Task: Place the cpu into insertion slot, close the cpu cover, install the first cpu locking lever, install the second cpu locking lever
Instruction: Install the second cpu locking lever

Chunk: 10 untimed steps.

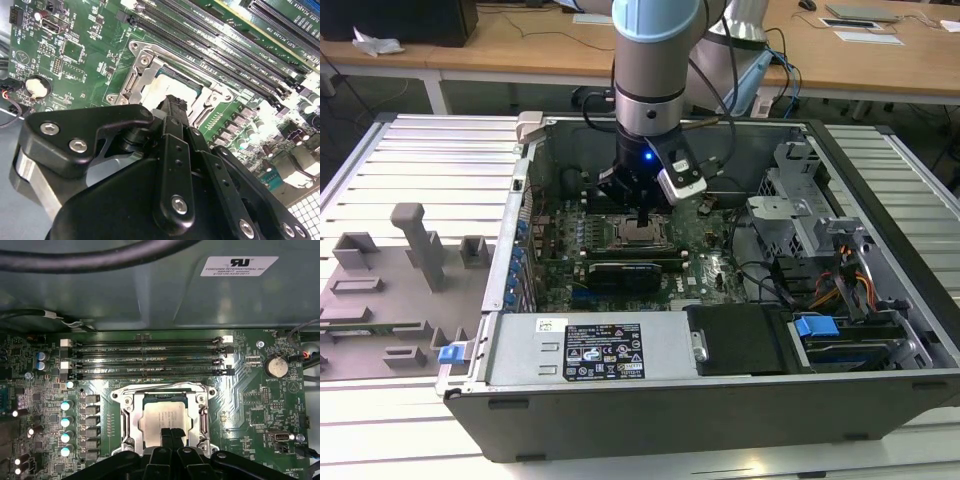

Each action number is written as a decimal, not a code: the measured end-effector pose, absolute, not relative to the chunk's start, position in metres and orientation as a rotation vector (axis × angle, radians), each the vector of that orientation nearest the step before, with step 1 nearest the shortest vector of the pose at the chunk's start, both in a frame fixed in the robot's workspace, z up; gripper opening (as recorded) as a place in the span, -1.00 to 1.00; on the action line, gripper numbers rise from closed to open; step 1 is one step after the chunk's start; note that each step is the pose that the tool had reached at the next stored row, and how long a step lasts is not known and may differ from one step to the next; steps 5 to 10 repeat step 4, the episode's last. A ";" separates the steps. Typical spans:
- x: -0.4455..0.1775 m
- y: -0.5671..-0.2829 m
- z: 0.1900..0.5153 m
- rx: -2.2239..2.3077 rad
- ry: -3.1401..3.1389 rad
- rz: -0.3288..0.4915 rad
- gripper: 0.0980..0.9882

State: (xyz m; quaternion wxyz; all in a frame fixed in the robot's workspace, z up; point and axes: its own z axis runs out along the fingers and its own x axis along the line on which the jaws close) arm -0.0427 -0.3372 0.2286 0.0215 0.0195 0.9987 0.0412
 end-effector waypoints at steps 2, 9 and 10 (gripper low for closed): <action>-0.043 -0.337 0.229 0.060 3.095 0.128 -0.98; -0.043 -0.337 0.229 0.060 3.095 0.127 -0.98; -0.043 -0.337 0.229 0.060 3.095 0.127 -0.98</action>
